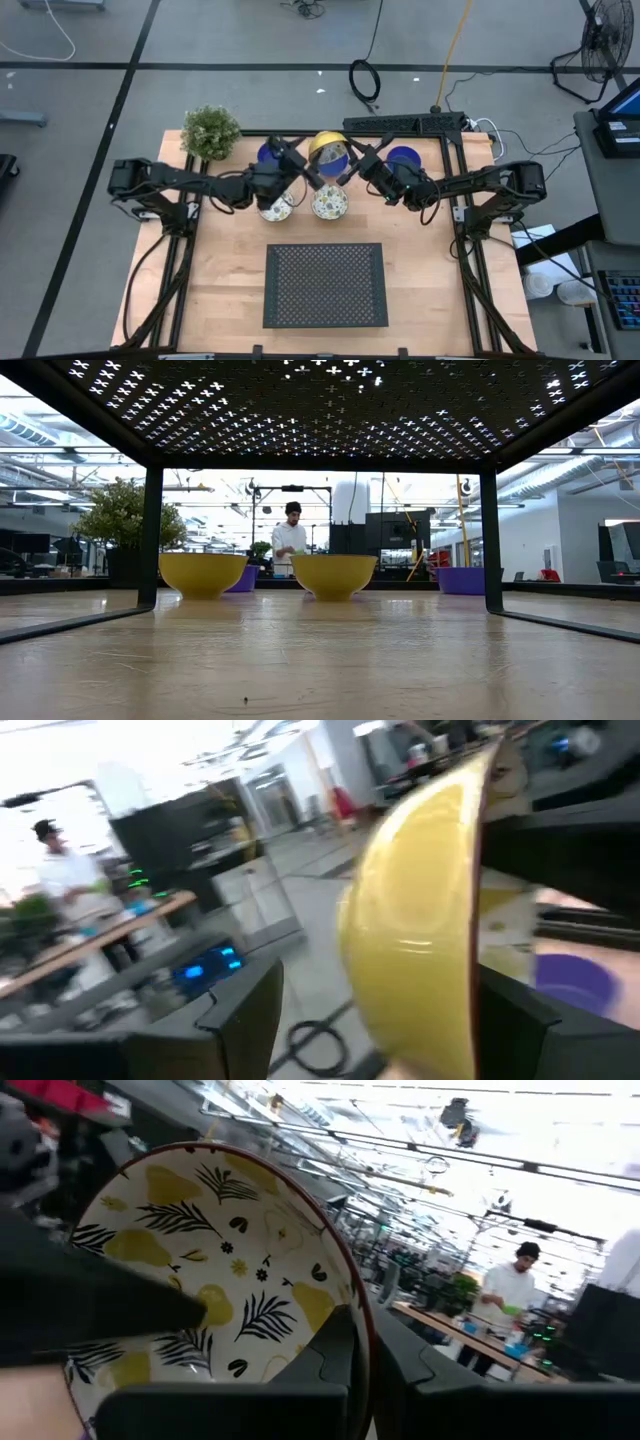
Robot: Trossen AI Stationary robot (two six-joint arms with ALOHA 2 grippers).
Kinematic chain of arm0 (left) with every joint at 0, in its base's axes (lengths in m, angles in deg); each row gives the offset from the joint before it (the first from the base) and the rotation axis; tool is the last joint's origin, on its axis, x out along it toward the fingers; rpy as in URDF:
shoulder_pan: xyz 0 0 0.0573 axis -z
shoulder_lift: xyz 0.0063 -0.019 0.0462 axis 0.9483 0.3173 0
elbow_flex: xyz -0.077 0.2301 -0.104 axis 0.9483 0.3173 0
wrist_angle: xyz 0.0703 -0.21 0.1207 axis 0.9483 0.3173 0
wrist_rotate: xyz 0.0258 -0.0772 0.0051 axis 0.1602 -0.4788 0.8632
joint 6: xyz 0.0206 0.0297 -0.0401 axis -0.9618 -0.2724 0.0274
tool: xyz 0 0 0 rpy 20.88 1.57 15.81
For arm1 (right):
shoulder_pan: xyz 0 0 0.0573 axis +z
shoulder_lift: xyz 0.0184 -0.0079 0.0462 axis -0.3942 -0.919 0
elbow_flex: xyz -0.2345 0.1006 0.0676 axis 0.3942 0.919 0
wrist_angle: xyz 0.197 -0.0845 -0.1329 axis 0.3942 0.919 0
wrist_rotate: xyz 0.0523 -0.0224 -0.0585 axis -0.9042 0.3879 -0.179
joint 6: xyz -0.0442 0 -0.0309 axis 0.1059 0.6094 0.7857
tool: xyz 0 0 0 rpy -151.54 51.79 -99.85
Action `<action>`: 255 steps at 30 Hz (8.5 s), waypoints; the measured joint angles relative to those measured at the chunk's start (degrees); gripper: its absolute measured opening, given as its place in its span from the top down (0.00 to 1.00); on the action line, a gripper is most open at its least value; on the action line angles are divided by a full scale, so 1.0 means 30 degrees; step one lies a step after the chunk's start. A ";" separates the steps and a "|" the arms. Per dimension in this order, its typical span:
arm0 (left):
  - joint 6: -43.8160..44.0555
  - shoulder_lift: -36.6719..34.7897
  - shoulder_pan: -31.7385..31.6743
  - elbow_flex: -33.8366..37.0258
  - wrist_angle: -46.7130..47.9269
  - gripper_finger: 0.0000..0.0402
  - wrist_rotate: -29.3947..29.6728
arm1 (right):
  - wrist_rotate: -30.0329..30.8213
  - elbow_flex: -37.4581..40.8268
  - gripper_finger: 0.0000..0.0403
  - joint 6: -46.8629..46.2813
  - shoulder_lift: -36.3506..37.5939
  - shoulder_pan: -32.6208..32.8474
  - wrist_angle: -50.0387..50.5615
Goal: Pick & Place Mini bowls
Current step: Put the right patterned yellow bowl on the shelf, then stack the right patterned yellow bowl on the patterned yellow bowl on the shelf
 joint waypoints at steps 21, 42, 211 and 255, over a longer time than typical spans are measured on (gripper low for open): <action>-0.0162 0.0068 0.0013 -0.0215 0.0767 0.51 -0.0445 | -0.1028 0.0007 0.99 0.1433 0.0007 -0.0007 -0.0244; 0.0716 -0.1375 0.0028 -0.0176 0.3725 0.91 -0.0669 | -0.0847 0.0007 0.56 -0.1672 0.0327 0.0524 0.2435; 0.4180 -0.7546 -0.2646 0.4753 1.1859 0.66 -0.9863 | -1.2094 -0.5727 0.37 -2.1169 -0.3782 -0.2681 2.8690; 0.4683 -0.7553 -0.2639 0.4753 1.1874 0.66 -0.9922 | -1.0572 -0.4610 0.52 -2.2663 -0.3595 -0.2295 2.9869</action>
